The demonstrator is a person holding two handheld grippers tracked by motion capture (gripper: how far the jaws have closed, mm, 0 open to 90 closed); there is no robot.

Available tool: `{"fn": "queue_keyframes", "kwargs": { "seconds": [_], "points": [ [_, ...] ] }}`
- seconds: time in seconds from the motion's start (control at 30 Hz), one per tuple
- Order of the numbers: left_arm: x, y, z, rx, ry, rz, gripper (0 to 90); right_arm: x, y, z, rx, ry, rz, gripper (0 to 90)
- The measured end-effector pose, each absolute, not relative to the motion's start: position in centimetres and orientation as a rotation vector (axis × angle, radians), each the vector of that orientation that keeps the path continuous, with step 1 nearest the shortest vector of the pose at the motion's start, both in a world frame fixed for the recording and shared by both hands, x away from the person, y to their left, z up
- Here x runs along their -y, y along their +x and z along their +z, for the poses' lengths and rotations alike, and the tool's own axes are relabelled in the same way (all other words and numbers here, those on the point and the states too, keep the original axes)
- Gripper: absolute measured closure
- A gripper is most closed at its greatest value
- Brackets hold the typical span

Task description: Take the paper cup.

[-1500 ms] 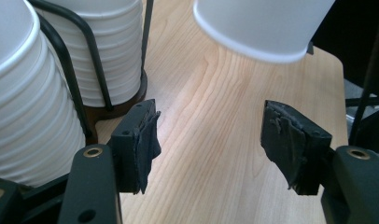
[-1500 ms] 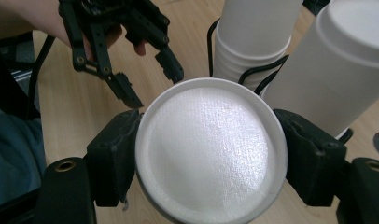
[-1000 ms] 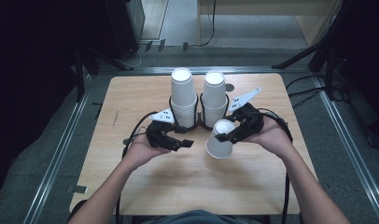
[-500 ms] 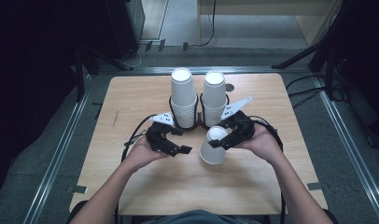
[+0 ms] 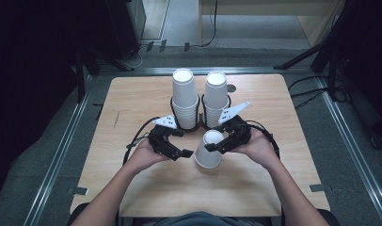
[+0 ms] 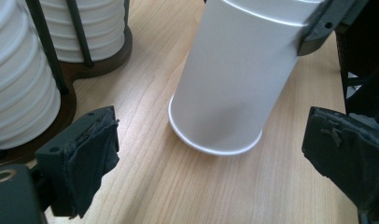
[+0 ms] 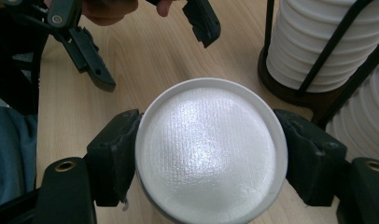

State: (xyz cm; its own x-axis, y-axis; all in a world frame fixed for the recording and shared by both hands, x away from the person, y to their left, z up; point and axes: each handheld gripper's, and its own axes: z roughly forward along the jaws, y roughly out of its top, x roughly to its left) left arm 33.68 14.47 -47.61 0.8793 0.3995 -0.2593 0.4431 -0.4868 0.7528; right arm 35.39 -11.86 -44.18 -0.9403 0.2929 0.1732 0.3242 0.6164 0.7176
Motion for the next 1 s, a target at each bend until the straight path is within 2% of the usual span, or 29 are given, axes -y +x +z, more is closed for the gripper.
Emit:
{"fn": "queue_keyframes", "kwargs": {
  "seconds": [0.5, 0.9, 1.0],
  "points": [
    [-12.0, 33.3, -48.4, -0.525, 2.191, -0.075, 1.2, 11.1, 34.8, -42.5, 2.708, -0.494, -1.386, 26.8],
    [-11.3, 32.8, -48.3, -0.463, 2.153, -0.074, 1.6, 10.3, 34.4, -41.7, 2.655, -0.473, -1.454, 26.9],
    [-11.2, 32.6, -48.1, -0.441, 2.147, -0.044, 10.0, 10.5, 34.7, -41.7, 2.615, -0.487, -1.473, 26.9]
  ]
}}
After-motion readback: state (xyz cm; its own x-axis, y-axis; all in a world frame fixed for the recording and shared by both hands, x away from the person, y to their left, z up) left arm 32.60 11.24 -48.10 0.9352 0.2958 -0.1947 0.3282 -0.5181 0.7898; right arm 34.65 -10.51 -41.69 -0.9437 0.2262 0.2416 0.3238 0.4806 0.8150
